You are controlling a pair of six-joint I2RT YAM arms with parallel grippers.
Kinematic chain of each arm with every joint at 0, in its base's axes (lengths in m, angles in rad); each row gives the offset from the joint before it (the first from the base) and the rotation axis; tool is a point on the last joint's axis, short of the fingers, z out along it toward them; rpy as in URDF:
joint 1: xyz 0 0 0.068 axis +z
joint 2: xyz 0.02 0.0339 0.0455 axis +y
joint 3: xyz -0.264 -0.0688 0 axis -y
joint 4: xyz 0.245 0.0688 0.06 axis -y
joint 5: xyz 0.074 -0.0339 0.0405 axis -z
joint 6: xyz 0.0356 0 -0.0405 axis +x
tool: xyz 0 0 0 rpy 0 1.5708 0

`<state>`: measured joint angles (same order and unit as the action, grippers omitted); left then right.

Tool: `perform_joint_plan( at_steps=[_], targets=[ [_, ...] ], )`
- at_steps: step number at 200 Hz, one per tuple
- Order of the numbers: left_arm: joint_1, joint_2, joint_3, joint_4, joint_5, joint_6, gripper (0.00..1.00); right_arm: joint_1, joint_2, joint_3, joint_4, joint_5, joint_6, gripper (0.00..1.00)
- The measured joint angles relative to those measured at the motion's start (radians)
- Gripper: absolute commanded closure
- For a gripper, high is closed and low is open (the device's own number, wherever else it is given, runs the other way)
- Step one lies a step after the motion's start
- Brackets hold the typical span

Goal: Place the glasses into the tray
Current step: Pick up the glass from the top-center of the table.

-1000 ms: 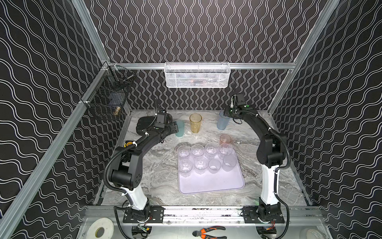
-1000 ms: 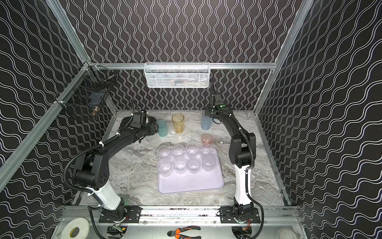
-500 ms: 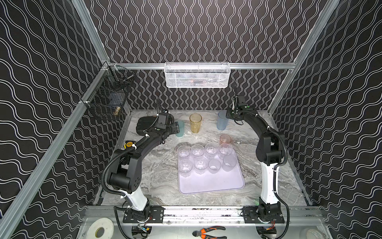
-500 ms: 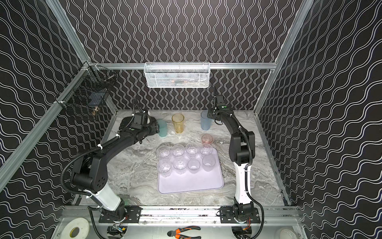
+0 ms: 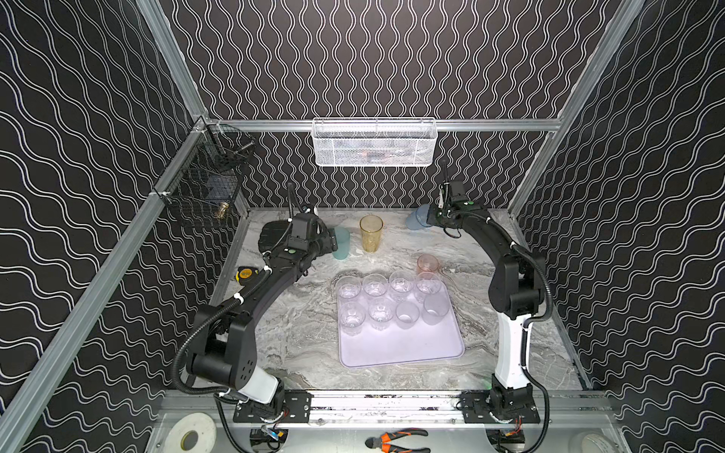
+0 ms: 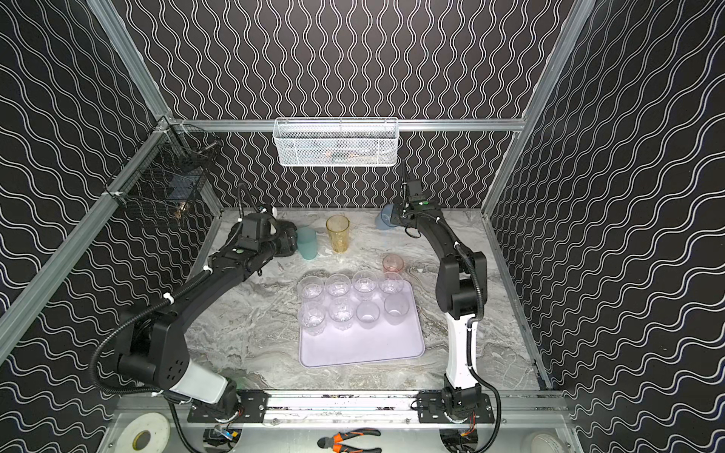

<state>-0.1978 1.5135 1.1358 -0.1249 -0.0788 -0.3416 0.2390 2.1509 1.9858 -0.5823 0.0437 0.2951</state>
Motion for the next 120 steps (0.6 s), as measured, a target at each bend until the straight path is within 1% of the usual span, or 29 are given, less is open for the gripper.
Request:
perform_joint_plan(
  at_steps=[23, 45, 68, 94, 108, 120],
  targets=[
    [0.0, -0.048, -0.014, -0.005, -0.001, 0.0, 0.2, 0.029, -0.05, 0.013, -0.008, 0.01, 0.0, 1.0],
    [-0.005, -0.113, -0.033, -0.011, -0.005, 0.0, 0.2, 0.077, -0.129, 0.001, -0.025, 0.019, -0.002, 1.0],
    [-0.032, -0.18, -0.05, -0.031, -0.033, 0.008, 0.2, 0.142, -0.233, -0.043, -0.036, 0.018, -0.005, 1.0],
    [-0.075, -0.271, -0.077, -0.071, -0.068, 0.043, 0.19, 0.239, -0.333, -0.098, -0.077, 0.018, -0.027, 1.0],
    [-0.079, -0.318, -0.092, -0.097, -0.083, 0.056, 0.19, 0.279, -0.391, -0.135, -0.112, -0.009, -0.05, 1.0],
    [-0.08, -0.357, -0.105, -0.121, -0.102, 0.066, 0.19, 0.304, -0.449, -0.174, -0.143, -0.007, -0.051, 1.0]
  ],
)
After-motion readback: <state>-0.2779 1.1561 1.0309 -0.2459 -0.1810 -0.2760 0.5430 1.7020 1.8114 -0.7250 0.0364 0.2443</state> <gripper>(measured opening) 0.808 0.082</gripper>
